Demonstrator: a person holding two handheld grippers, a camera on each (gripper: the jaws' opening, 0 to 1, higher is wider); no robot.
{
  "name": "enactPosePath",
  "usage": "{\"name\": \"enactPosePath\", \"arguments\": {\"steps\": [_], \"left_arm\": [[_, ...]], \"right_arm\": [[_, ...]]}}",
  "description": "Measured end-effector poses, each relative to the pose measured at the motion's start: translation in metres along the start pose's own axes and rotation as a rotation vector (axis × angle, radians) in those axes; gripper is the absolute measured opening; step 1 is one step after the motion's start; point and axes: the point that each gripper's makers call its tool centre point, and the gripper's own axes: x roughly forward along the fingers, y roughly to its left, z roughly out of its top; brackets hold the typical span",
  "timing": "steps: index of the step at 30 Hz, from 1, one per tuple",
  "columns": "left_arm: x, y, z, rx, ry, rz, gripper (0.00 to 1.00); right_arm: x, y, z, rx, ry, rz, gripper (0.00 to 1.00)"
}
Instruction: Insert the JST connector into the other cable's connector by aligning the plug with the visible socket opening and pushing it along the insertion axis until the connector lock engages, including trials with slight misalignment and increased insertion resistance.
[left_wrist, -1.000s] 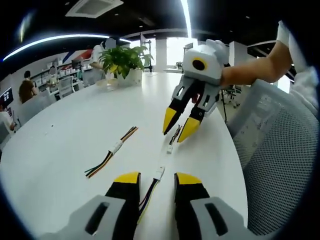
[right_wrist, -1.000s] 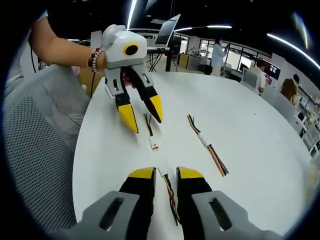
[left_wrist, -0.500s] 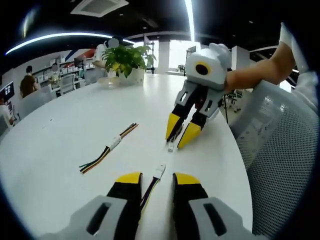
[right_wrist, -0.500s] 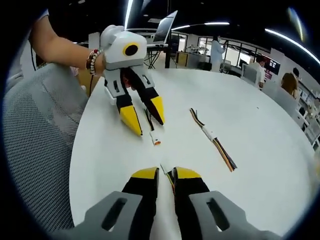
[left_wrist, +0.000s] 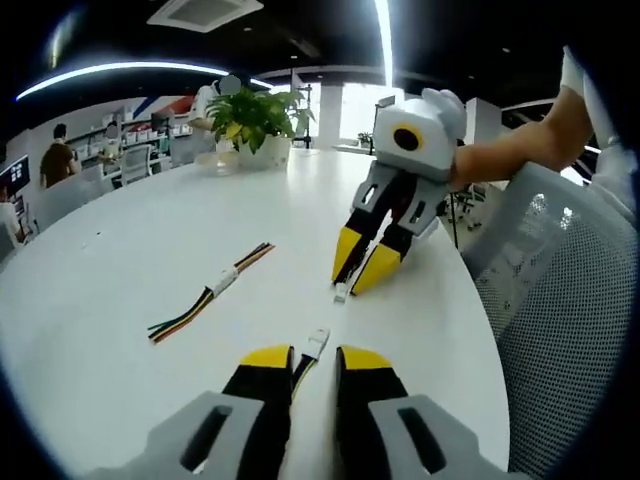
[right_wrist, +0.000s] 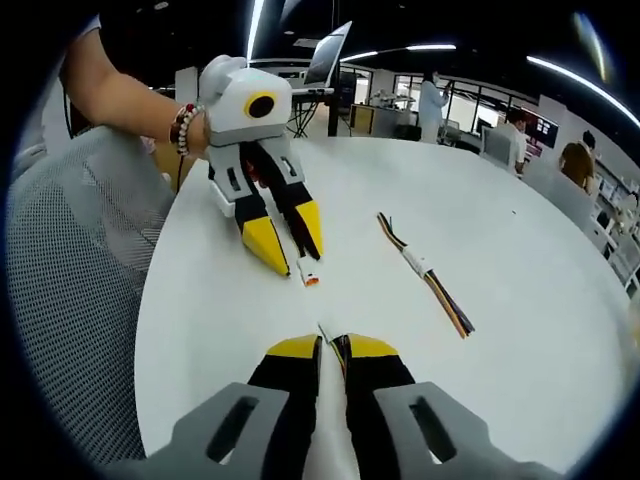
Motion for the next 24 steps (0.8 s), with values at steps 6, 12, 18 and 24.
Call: {"name": "enactPosePath", "arguments": {"steps": [6, 12, 18, 24], "left_arm": [[-0.001, 0.0, 0.0, 0.019, -0.003, -0.001, 0.04], [-0.002, 0.002, 0.0, 0.026, -0.009, -0.002, 0.01], [-0.002, 0.0, 0.0, 0.049, -0.004, -0.006, 0.0], [-0.004, -0.003, 0.0, 0.105, 0.027, -0.009, 0.0]], "right_arm": [[0.001, 0.001, 0.002, 0.004, -0.016, 0.001, 0.05], [0.002, 0.004, 0.003, -0.003, -0.018, 0.009, 0.05], [0.003, 0.008, 0.003, -0.014, -0.008, 0.014, 0.04], [0.002, 0.01, 0.014, -0.025, -0.025, 0.013, 0.04]]}}
